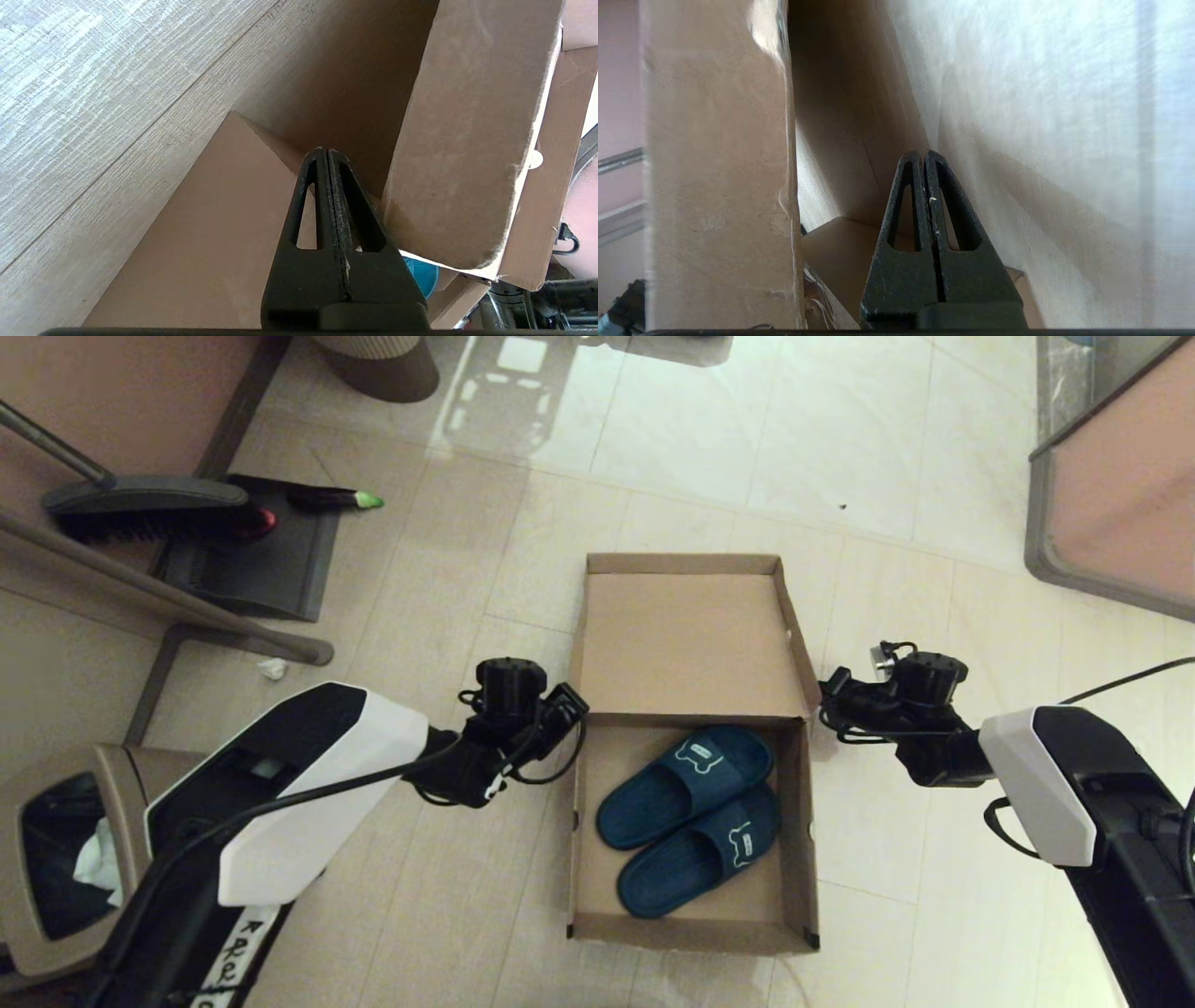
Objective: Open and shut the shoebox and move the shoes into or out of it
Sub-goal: Close the shoe box
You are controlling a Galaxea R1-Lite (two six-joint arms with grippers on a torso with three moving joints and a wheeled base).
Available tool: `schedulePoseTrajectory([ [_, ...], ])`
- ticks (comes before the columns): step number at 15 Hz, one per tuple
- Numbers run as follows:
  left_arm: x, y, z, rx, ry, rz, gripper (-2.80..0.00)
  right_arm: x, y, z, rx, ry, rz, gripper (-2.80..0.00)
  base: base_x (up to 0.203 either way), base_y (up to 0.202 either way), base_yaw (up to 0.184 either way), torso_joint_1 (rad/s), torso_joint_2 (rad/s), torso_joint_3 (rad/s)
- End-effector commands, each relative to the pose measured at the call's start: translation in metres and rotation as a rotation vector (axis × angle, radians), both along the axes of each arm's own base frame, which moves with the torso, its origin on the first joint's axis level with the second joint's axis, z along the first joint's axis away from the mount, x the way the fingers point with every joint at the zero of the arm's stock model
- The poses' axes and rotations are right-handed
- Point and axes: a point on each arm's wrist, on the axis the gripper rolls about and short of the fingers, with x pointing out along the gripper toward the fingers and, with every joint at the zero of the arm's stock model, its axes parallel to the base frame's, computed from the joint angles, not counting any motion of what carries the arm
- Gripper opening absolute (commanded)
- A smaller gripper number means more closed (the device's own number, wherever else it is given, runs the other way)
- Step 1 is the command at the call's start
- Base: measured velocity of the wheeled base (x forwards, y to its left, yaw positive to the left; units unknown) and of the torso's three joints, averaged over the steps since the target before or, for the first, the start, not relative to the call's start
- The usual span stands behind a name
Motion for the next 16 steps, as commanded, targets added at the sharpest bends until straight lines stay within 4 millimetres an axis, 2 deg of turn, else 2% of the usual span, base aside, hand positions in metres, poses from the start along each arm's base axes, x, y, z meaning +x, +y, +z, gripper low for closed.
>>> schedulePoseTrajectory([
  [1, 0.000, -0.002, -0.002, -0.004, 0.003, -0.003, -2.80, 0.000, -0.004, 0.001, 0.013, -0.006, -0.003, -2.80, 0.000, 0.000, 0.000, 0.000, 0.00, 0.000],
  [4, -0.001, -0.004, -0.002, -0.005, 0.004, -0.005, -2.80, -0.001, -0.008, 0.005, 0.059, -0.017, -0.014, -2.80, 0.000, 0.000, 0.000, 0.000, 0.00, 0.000],
  [11, -0.006, -0.014, -0.001, -0.005, 0.001, -0.030, -2.80, 0.000, -0.008, 0.000, 0.076, -0.004, -0.011, -2.80, 0.000, 0.000, 0.000, 0.000, 0.00, 0.000],
  [16, -0.010, -0.021, -0.002, -0.005, 0.004, -0.051, -2.80, -0.001, -0.009, 0.001, 0.117, -0.067, -0.002, -2.80, 0.000, 0.000, 0.000, 0.000, 0.00, 0.000],
])
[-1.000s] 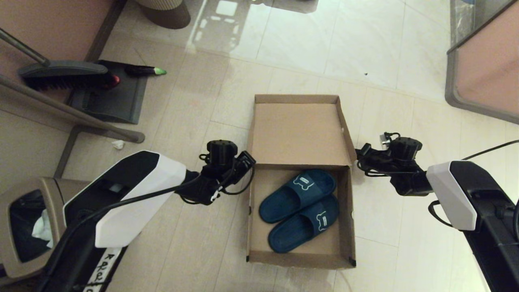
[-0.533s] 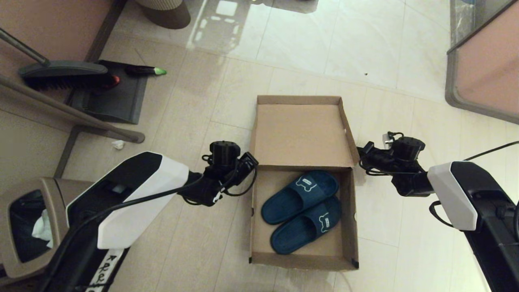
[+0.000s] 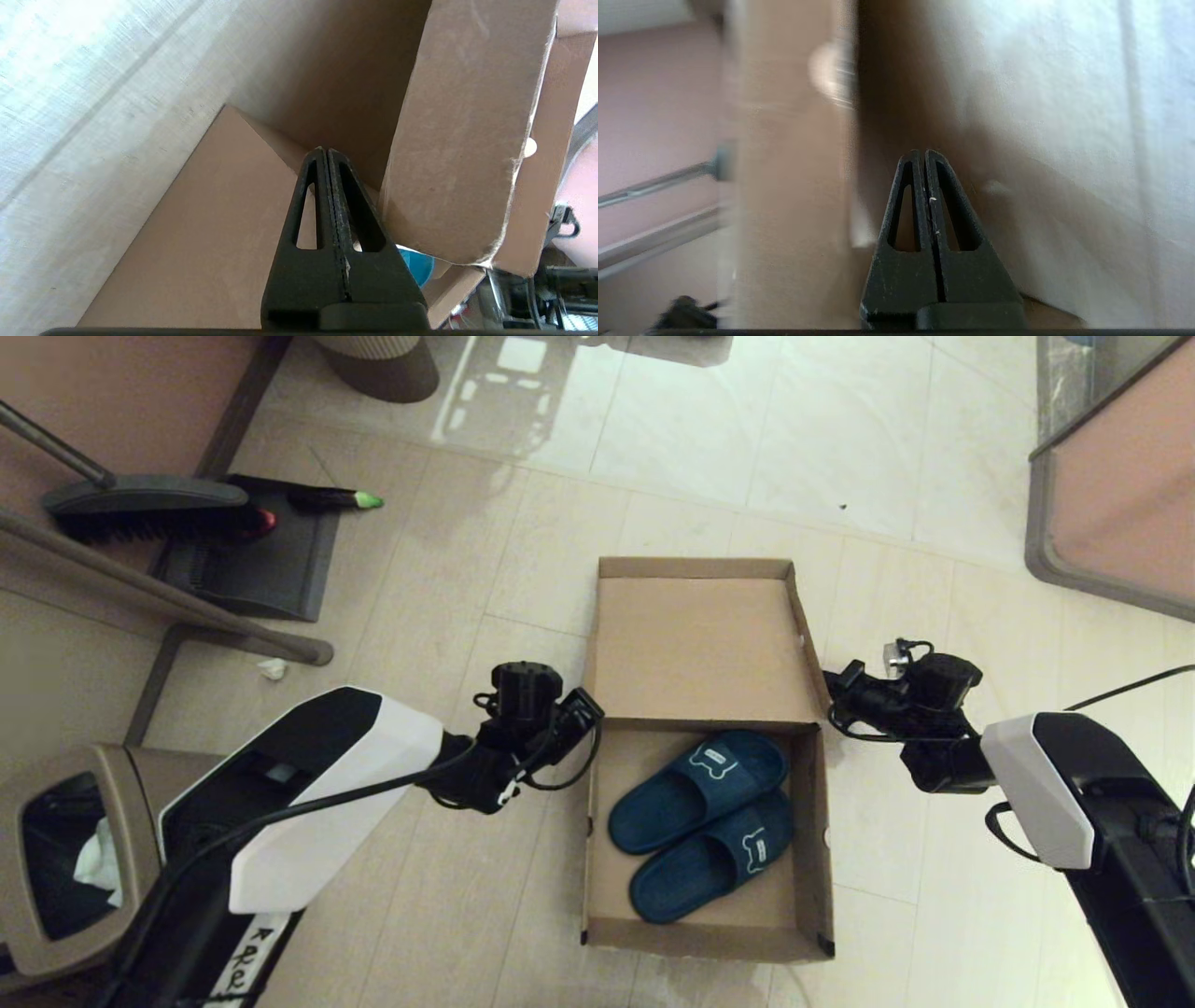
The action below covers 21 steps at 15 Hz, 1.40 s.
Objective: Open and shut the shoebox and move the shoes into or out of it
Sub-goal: Close the shoe box
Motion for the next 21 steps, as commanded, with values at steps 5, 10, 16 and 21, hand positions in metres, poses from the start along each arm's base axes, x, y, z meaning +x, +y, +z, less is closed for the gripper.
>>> schedulePoseTrajectory([
  [5, -0.002, -0.005, -0.001, 0.000, -0.001, -0.019, -2.80, -0.003, -0.006, 0.007, 0.114, -0.042, 0.023, -2.80, 0.000, 0.000, 0.000, 0.000, 0.00, 0.000],
  [10, -0.004, -0.007, 0.001, -0.003, -0.003, -0.031, -2.80, -0.007, -0.005, 0.019, 0.160, -0.072, 0.100, -2.80, 0.000, 0.000, 0.000, 0.000, 0.00, 0.000],
  [16, -0.009, -0.016, 0.003, -0.005, -0.007, -0.049, -2.80, -0.022, -0.018, 0.043, 0.219, -0.133, 0.266, -2.80, 0.000, 0.000, 0.000, 0.000, 0.00, 0.000],
  [21, -0.011, -0.021, 0.008, -0.014, -0.022, -0.061, -2.80, -0.034, -0.036, 0.058, 0.246, -0.097, 0.369, -2.80, 0.000, 0.000, 0.000, 0.000, 0.00, 0.000],
])
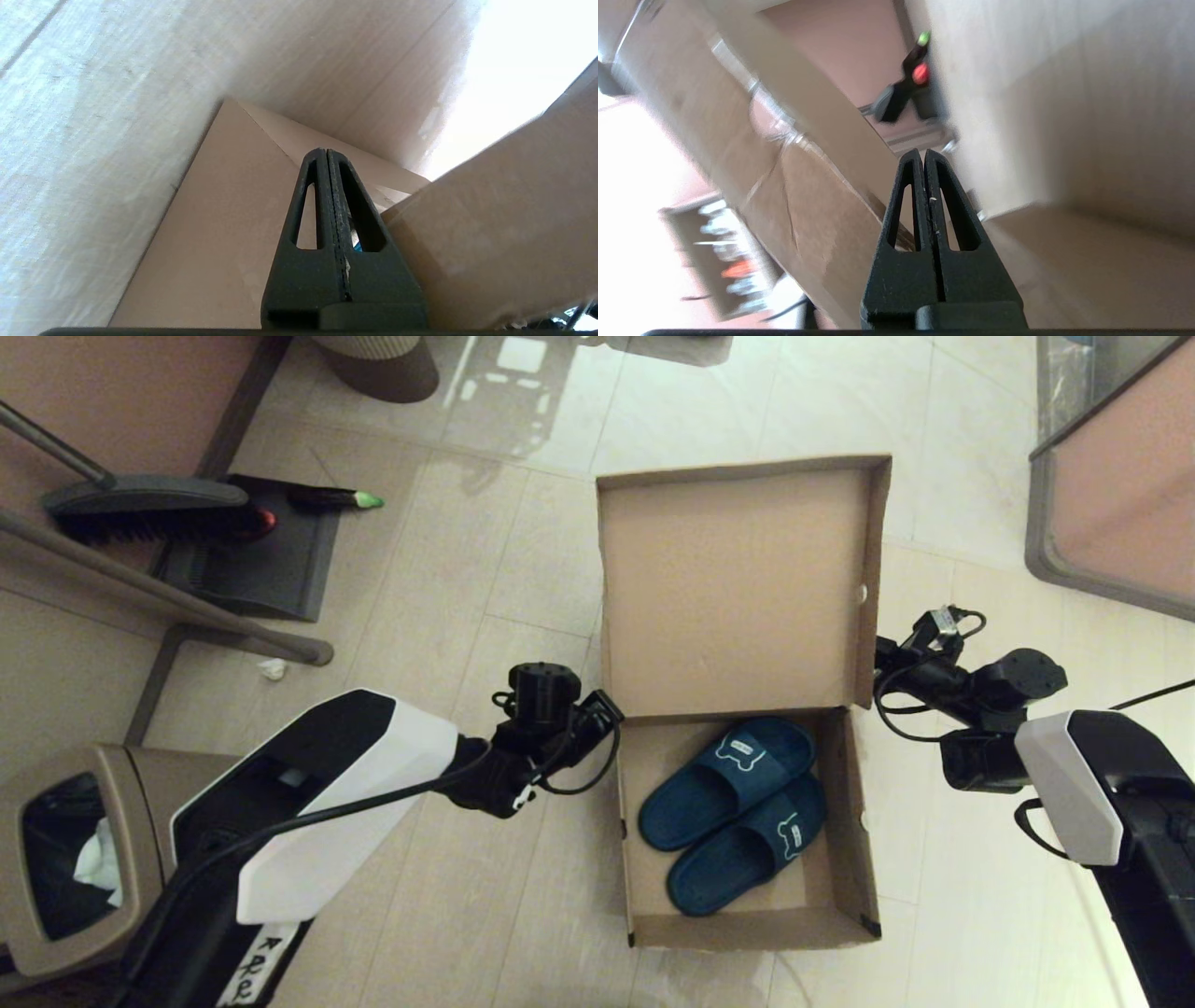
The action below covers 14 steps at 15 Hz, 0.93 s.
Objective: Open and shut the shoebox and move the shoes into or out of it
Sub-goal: Close the shoe box
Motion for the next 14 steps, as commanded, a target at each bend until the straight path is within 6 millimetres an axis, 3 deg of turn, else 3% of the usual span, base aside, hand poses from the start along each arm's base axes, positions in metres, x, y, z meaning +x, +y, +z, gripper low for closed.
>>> schedulePoseTrajectory([
  [1, -0.001, -0.001, 0.005, -0.011, -0.009, -0.002, -2.80, -0.004, -0.009, 0.009, 0.021, 0.034, 0.021, -2.80, 0.000, 0.000, 0.000, 0.000, 0.00, 0.000],
  [14, -0.004, -0.005, 0.010, -0.016, -0.018, -0.008, -2.80, -0.018, -0.013, 0.048, -0.082, 0.077, 0.169, -2.80, 0.000, 0.000, 0.000, 0.000, 0.00, 0.000],
])
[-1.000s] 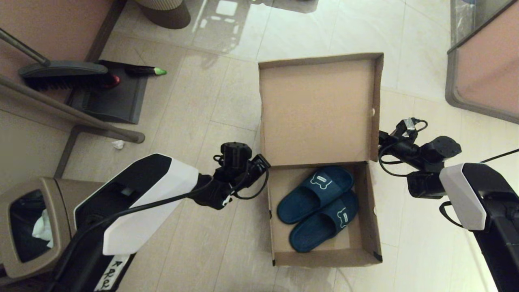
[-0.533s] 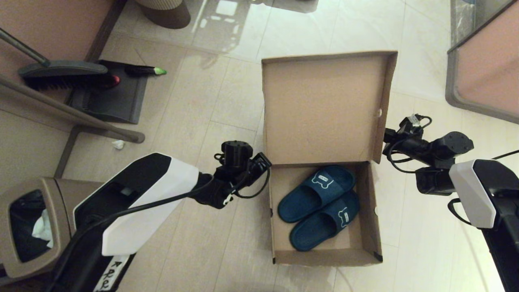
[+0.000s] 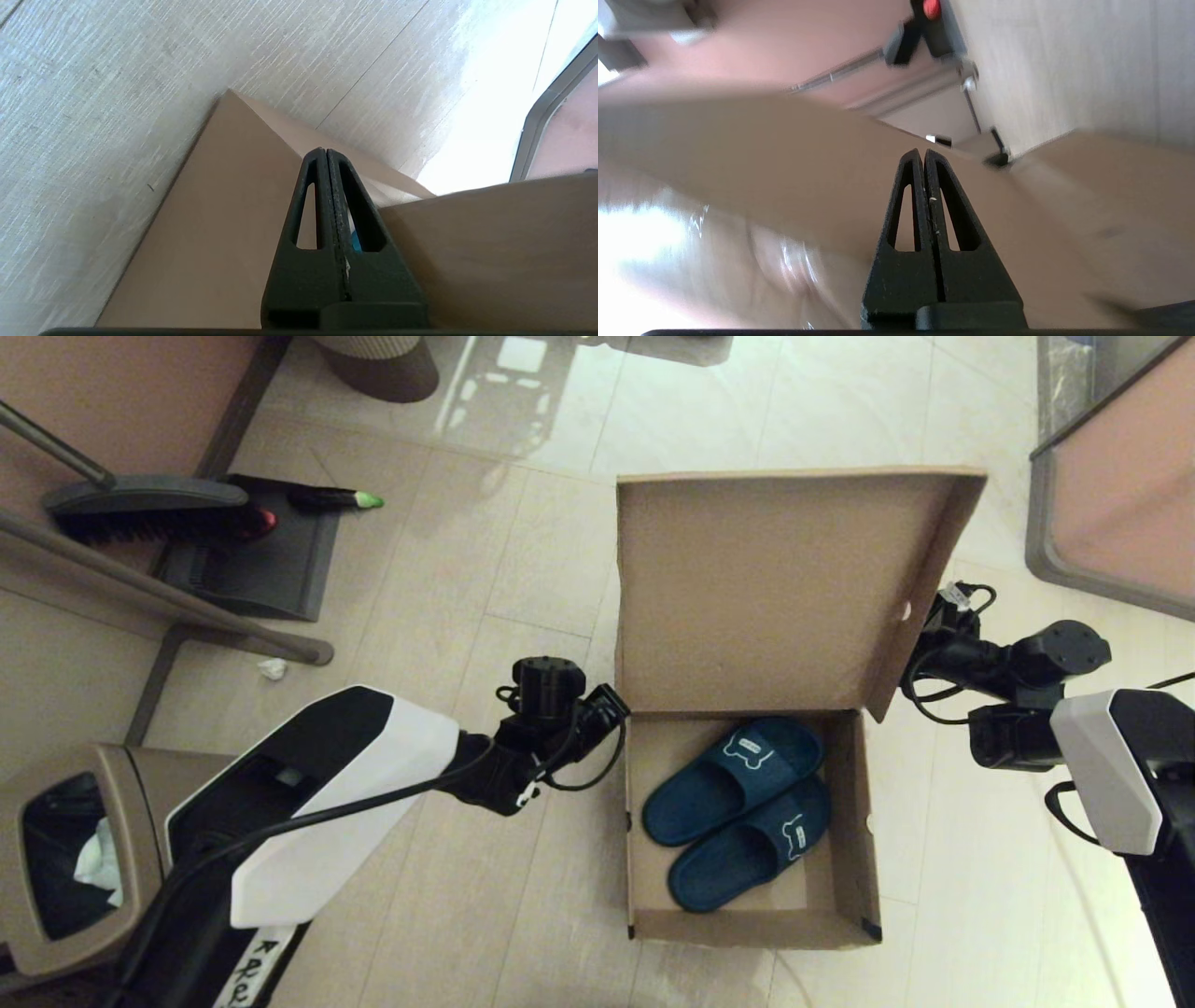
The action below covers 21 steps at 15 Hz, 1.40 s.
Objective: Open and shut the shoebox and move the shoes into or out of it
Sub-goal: Close the shoe box
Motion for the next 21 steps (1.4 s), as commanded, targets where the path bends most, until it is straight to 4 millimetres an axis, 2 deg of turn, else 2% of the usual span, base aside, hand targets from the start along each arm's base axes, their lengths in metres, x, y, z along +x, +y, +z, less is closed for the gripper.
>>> schedulePoseTrajectory([
  [1, 0.000, 0.000, 0.002, -0.007, -0.002, 0.001, -2.80, -0.003, 0.000, 0.009, -0.009, -0.011, 0.010, -2.80, 0.000, 0.000, 0.000, 0.000, 0.00, 0.000],
  [7, 0.004, 0.003, 0.008, -0.018, -0.021, 0.012, -2.80, -0.013, -0.008, 0.034, -0.029, -0.056, -0.003, -2.80, 0.000, 0.000, 0.000, 0.000, 0.00, 0.000],
  [12, 0.020, 0.030, 0.035, -0.043, -0.068, 0.073, -2.80, -0.033, -0.024, 0.067, -0.079, -0.014, 0.032, -2.80, 0.000, 0.000, 0.000, 0.000, 0.00, 0.000],
  [15, 0.029, 0.044, 0.049, -0.061, -0.103, 0.103, -2.80, -0.043, -0.021, 0.075, -0.110, 0.014, 0.060, -2.80, 0.000, 0.000, 0.000, 0.000, 0.00, 0.000],
  [18, 0.040, 0.050, 0.067, -0.092, -0.164, 0.118, -2.80, -0.054, -0.017, 0.082, -0.165, 0.058, 0.114, -2.80, 0.000, 0.000, 0.000, 0.000, 0.00, 0.000],
  [21, 0.041, 0.049, 0.065, -0.098, -0.176, 0.118, -2.80, -0.068, -0.013, 0.085, -0.170, 0.110, 0.137, -2.80, 0.000, 0.000, 0.000, 0.000, 0.00, 0.000],
])
